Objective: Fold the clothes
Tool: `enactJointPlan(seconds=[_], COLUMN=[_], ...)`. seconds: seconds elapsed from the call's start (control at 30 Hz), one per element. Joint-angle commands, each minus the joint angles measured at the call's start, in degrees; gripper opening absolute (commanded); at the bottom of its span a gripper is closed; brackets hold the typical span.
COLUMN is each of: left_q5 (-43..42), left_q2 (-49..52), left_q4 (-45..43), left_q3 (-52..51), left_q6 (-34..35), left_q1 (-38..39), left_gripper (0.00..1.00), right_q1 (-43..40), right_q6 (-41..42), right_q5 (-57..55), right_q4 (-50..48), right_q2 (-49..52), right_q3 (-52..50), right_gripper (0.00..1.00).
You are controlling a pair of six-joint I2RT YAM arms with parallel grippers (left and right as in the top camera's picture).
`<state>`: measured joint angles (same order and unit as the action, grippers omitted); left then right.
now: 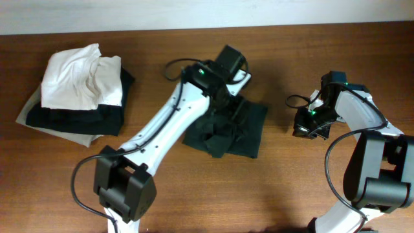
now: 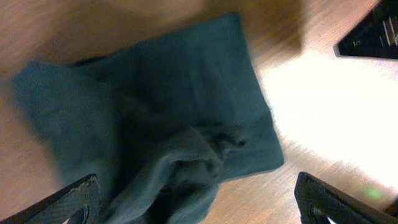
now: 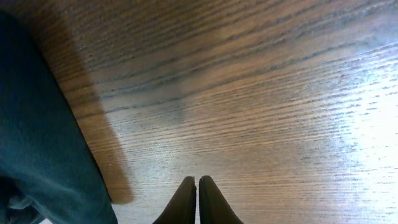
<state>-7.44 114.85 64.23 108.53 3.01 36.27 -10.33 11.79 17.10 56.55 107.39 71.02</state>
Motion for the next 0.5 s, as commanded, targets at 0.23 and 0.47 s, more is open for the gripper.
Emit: enactJointPlan(seconds=[0.23, 0.47], left_q5=[-12.92, -26.88], left_q2=[2.25, 2.78], left_q4=[-3.65, -9.79], left_q3=[-12.59, -7.96], left_q6=[-1.2, -1.29], left_q1=[-9.29, -9.29], left_gripper=[0.39, 0.01], right_q1=[-0.2, -0.2], right_q6=[-1.03, -1.01], right_q5=[0.72, 0.72], right_q4=[-0.85, -0.87], right_q2=[-1.73, -1.73], right_q3=[0.46, 0.46], right_gripper=[0.09, 0.09])
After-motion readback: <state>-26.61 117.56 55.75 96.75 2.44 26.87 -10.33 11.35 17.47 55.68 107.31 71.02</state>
